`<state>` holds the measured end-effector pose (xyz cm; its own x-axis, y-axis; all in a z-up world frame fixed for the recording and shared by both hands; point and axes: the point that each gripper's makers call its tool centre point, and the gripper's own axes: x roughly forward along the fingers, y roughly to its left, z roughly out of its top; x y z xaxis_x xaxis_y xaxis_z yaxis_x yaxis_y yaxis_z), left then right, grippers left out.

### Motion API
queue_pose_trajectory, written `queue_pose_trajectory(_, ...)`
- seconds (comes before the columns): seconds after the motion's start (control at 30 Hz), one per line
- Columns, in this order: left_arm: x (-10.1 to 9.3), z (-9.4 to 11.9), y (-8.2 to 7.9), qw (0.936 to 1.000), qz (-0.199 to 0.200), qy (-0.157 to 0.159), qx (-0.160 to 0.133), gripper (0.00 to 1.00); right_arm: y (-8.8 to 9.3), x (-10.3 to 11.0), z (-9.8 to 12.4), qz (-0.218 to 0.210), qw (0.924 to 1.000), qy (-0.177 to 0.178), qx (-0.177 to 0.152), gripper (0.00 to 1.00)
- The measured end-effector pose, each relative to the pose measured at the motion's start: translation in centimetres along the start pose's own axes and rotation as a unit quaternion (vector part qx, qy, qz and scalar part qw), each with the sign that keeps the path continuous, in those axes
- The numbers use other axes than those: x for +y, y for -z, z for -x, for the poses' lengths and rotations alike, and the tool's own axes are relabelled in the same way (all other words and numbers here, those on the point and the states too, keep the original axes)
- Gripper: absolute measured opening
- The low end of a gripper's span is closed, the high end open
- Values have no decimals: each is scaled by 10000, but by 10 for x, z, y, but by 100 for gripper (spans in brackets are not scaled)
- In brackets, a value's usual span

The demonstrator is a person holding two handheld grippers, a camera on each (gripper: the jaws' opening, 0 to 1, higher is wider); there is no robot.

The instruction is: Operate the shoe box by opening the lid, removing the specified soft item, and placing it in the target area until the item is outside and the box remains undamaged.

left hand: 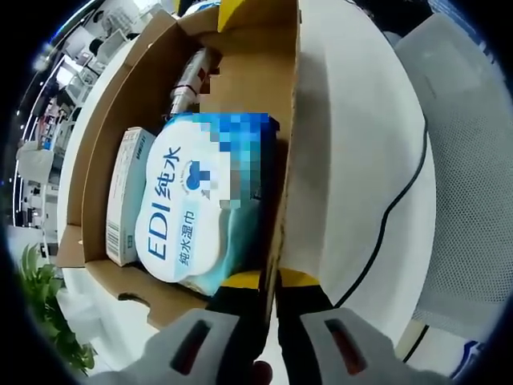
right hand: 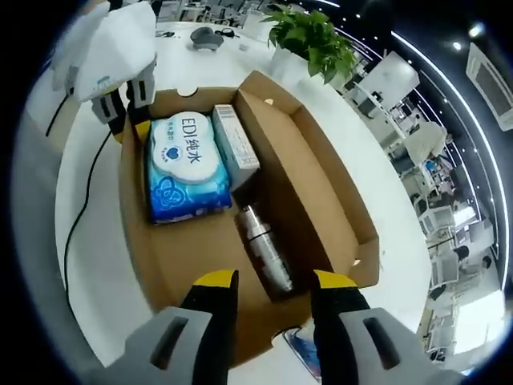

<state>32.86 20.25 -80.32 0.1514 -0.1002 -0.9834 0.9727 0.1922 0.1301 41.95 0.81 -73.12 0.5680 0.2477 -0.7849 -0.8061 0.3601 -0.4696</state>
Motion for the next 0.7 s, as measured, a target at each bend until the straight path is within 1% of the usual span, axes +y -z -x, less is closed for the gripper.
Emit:
queue_pose_trajectory(0.13, -1, 1, 1, 10000, -36, 46, -4, 3, 7, 0, -3, 66, 9999, -65, 81, 34)
queue_pose_trajectory(0.17, -1, 1, 1, 10000, -37, 53, -4, 3, 10, 0, -5, 82, 9998, -128, 130, 34)
queue_pose_trajectory(0.2, -1, 1, 1, 10000, -40, 52, -4, 3, 10, 0, -6, 84, 9998, -129, 133, 36)
queue_pose_trajectory(0.27, -1, 1, 1, 10000, -60, 41, -8, 3, 9, 0, -9, 436, 9988, -176, 99, 37)
queue_pose_trajectory(0.3, -1, 1, 1, 10000, -64, 26, -19, 3, 10, 1, -10, 556, 9982, -199, 136, 36)
queue_pose_trajectory(0.33, -1, 1, 1, 10000, -73, 18, -24, 3, 12, 3, -13, 579, 9978, -243, 207, 36)
queue_pose_trajectory(0.4, -1, 0, 1, 10000, -82, 20, -18, 3, 12, 5, -18, 545, 9979, -275, 234, 38)
queue_pose_trajectory(0.53, -1, 1, 1, 10000, -83, 9, -24, 3, 13, 2, -26, 496, 9980, -260, 277, 37)
queue_pose_trajectory(0.6, -1, 1, 0, 9999, -103, 9, -33, 3, 15, 1, -33, 295, 9987, -256, 321, 37)
queue_pose_trajectory(0.63, -1, 1, 1, 9999, -100, 12, -33, 3, 17, 0, -35, 223, 9988, -215, 375, 36)
queue_pose_trajectory(0.7, -1, 1, 0, 10000, -76, 17, -28, 3, 15, -5, -38, 323, 9988, -64, 367, 35)
